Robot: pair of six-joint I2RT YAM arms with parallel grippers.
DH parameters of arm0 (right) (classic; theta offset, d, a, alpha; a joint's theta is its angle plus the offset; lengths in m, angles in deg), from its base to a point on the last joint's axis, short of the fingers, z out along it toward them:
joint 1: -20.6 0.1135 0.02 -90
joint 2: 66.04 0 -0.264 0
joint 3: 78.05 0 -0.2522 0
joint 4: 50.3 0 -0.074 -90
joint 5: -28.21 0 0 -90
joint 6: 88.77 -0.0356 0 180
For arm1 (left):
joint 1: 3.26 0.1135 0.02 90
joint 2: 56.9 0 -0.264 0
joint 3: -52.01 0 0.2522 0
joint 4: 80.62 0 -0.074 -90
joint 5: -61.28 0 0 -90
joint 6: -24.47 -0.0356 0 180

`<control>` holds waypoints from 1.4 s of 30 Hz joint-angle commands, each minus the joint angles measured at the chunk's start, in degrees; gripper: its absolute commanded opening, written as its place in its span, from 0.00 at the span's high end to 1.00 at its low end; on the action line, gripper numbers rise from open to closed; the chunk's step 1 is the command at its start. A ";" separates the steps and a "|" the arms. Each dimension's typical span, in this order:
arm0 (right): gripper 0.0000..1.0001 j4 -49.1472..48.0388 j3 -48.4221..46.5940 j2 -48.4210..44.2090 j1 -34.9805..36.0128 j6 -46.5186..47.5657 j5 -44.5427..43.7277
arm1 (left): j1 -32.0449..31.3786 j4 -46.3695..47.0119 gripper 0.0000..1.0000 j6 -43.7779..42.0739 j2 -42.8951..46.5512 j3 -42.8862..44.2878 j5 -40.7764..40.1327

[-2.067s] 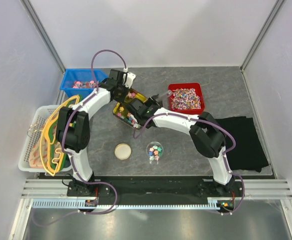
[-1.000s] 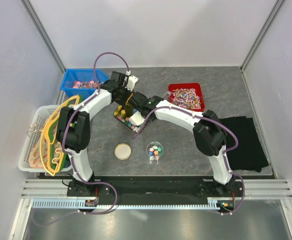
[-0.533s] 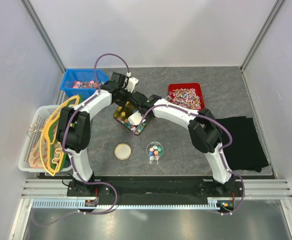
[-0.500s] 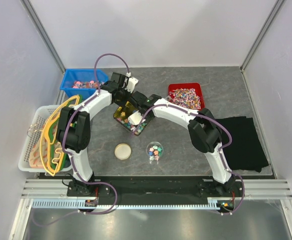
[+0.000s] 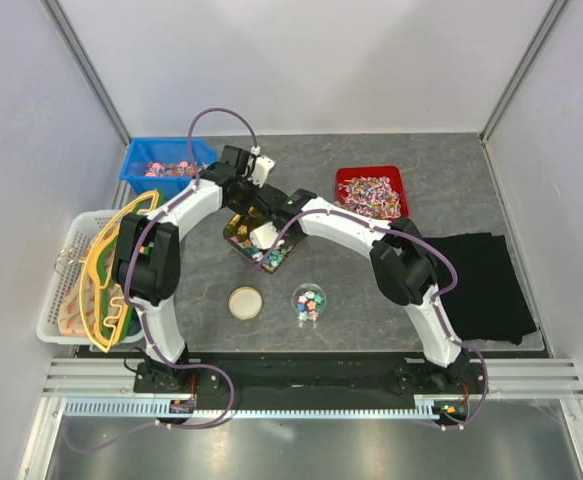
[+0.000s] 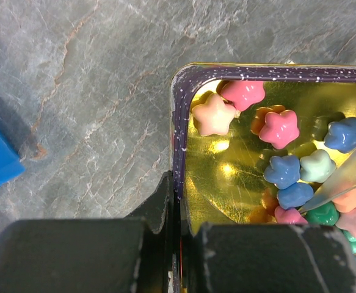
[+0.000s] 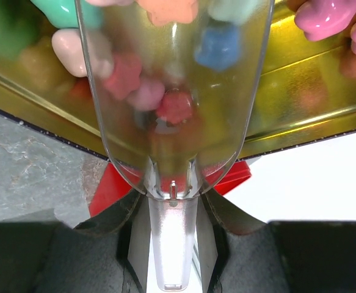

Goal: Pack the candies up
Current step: Scoop the fake candies from the storage box.

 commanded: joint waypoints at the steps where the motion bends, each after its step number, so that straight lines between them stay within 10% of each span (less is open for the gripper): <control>1: 1.00 4.00 -0.68 2.22 4.16 -1.71 1.37 | 0.53 6.76 0.98 2.80 3.92 2.20 2.95; 12: 1.00 0.40 0.81 1.69 6.88 1.72 -8.74 | 0.53 6.76 0.98 2.98 3.48 2.11 3.39; 42: 1.00 -3.21 -7.36 6.00 5.92 -14.80 1.28 | 0.53 6.76 0.98 3.15 3.30 1.94 4.09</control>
